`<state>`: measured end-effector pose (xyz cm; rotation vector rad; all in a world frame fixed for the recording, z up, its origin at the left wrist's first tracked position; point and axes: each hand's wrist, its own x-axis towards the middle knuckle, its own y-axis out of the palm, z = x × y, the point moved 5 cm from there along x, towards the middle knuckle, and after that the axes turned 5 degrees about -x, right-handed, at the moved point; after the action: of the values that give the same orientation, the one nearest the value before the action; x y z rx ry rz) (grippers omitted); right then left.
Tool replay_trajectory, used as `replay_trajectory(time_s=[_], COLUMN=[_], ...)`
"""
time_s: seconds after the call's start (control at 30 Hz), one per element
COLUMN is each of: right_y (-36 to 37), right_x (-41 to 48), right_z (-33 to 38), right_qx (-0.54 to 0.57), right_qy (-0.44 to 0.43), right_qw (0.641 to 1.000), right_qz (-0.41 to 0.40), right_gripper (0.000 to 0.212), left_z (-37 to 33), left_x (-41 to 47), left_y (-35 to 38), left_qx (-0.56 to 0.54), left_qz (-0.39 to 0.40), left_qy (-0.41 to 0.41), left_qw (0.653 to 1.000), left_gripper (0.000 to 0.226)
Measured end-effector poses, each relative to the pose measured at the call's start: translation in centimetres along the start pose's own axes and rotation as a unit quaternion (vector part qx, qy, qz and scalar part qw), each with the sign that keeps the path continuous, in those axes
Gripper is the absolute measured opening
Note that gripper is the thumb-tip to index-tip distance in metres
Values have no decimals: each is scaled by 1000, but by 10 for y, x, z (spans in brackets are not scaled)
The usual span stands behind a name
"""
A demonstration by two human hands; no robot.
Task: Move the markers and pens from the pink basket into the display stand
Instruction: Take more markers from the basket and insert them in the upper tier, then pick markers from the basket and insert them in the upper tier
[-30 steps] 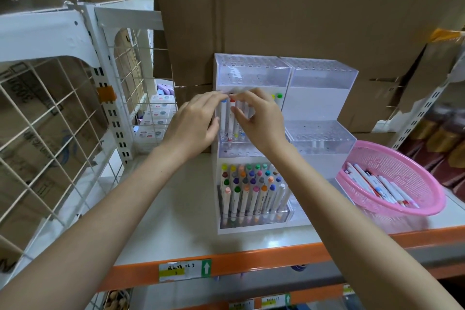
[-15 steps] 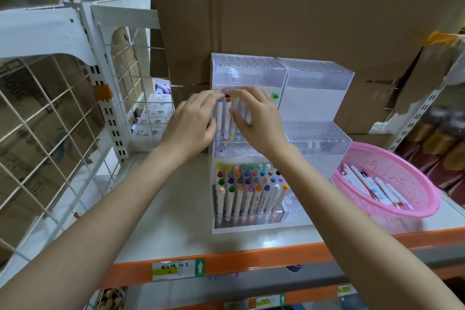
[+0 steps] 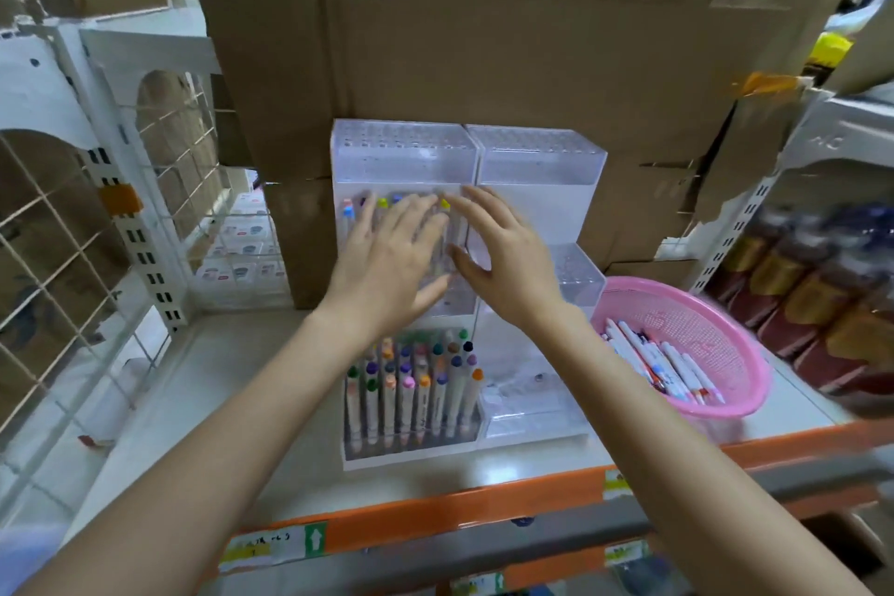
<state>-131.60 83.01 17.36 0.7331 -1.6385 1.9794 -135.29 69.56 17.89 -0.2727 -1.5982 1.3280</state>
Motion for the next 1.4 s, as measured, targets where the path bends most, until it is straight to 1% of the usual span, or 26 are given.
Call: replay_trajectory(time_s=[0.1,0.17,0.27,0.37,0.43,0.53,0.63,0.7,0.73,0.83,0.93,1.0,1.03,1.1,1.17,1.27,1.4], right_y=[-15,-27,-47,-61,-68,-75,-76,-73,-70,-62,-50,-41,-37,-32,-28,-21,-16], right_x=[-16,-30,-54,-81,-99,-127,-151,-162,-166,-172,-173,-174,-175,-176,-176,-178,-181], right_z=[-29,-50,-85,-122,-147,-182,-212,-230,-237,-252,-260,-264,-266,-269,-273,-276,-277], right_qx=[-10,-24,-29,-25,-32,-45,-56,-58,-63,-82,-83,-85,-90,-110,-120,-115,-119], right_qy=[18,34,73,92,98,124,129,146,153,148,149,163,169,178,188,201,191], right_qw=[1000,999,997,995,993,989,986,981,978,970,960,948,942,932,925,915,916], right_qz=[12,20,21,36,50,69,88,113,129,173,221,261,277,296,307,330,332], right_gripper=[52,52,49,46,47,47,44,45,45,43,43,45,44,39,31,22,22], left_z=[-31,-59,-104,-149,-177,-214,-243,-258,-264,-271,-265,-263,-263,-267,-272,-272,-269], left_x=[12,20,30,39,45,52,59,62,64,68,74,78,80,83,85,86,87], left_y=[7,12,25,43,55,68,87,102,112,146,173,185,188,191,196,201,204], left_qx=[-7,-28,-73,-106,-110,-98,-104,-126,-136,-112,-133,-125,-109,-74,-65,-76,-129], left_qz=[13,14,6,13,25,12,32,62,91,195,292,341,356,369,368,346,321], left_qy=[11,24,48,70,78,96,103,101,95,51,-33,-65,-71,-68,-71,-93,-101], left_qw=[1000,999,996,992,991,990,989,985,982,973,947,929,926,924,925,931,933], left_gripper=[64,59,59,58,58,53,50,47,48,53,61,66,65,53,43,44,48])
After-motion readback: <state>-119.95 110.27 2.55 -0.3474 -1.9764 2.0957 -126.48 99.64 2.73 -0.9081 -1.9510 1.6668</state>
